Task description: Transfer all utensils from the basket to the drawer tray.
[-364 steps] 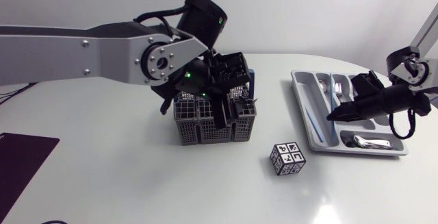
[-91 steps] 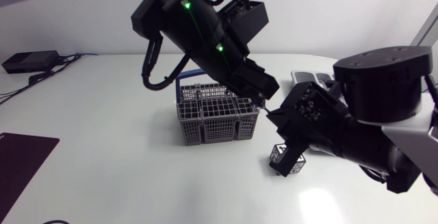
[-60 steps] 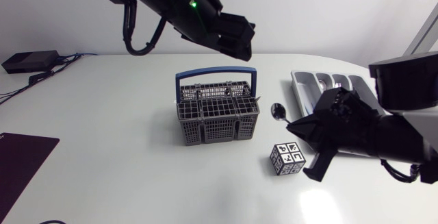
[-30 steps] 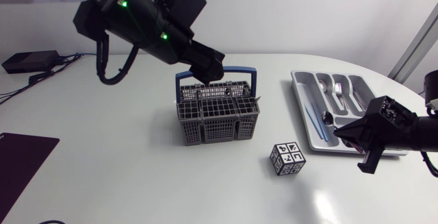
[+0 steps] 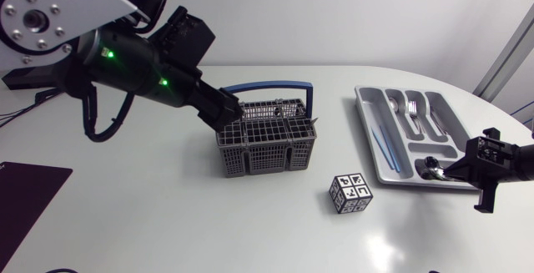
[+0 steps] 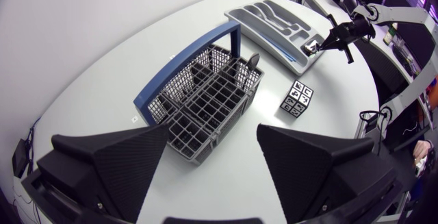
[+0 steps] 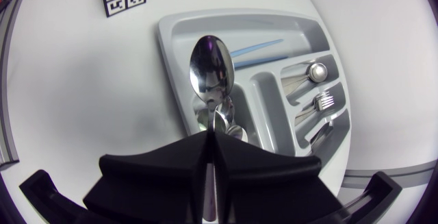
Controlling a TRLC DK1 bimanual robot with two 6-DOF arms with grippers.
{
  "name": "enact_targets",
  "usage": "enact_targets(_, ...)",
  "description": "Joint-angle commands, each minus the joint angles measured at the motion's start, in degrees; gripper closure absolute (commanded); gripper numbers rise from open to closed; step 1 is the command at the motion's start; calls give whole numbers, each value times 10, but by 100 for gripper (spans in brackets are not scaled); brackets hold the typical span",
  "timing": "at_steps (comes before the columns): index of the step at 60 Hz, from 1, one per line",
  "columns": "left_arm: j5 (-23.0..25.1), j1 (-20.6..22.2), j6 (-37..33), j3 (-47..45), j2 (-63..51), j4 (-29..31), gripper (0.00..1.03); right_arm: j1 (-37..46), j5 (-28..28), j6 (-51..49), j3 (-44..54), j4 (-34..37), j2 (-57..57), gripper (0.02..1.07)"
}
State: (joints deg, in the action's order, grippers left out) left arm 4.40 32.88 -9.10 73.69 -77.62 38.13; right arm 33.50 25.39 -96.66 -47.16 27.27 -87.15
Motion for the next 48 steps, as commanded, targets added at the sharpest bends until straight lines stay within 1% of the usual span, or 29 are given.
enact_targets(1,0,-3,-12,-32,18,-8,14,-4,-21,-43,-7,-20,-22,101)
enact_targets(5,-2,-2,-12,-45,25,-15,14,-16,-40,-47,1,-50,-29,101)
enact_targets(8,-7,-2,-14,-63,34,-22,11,-26,-65,-53,11,-81,-39,101)
enact_targets(16,-8,-5,-17,-90,55,-32,11,-41,-96,-62,34,-150,-58,100)
enact_targets(17,-8,-5,-18,-93,57,-33,11,-42,-98,-62,36,-154,-59,99)
enact_targets(22,-8,-6,-21,-108,69,-35,11,-49,-128,-62,46,-186,-73,86)
enact_targets(26,-8,-6,-22,-116,77,-35,11,-52,-143,-62,51,-209,-81,82)
enact_targets(28,-8,-7,-23,-121,81,-35,11,-52,-148,-62,56,-227,-82,77)
enact_targets(30,-9,-8,-25,-125,87,-35,11,-52,-148,-61,58,-239,-80,71)
enact_targets(31,-9,-8,-26,-127,89,-35,11,-52,-148,-60,59,-246,-78,64)
enact_targets(33,-10,-10,-27,-131,94,-35,11,-52,-154,-58,59,-252,-72,53)
enact_targets(34,-11,-11,-29,-136,99,-35,11,-52,-155,-57,59,-252,-70,52)
enact_targets(41,-12,-15,-32,-147,117,-35,11,-58,-154,-30,58,-249,-32,51)
enact_targets(42,-12,-17,-33,-152,121,-35,11,-65,-154,-5,56,-245,-18,46)
enact_targets(44,-12,-17,-34,-155,126,-35,11,-74,-152,23,55,-237,-1,41)
enact_targets(48,-12,-18,-37,-162,133,-35,11,-92,-151,65,50,-216,23,40)
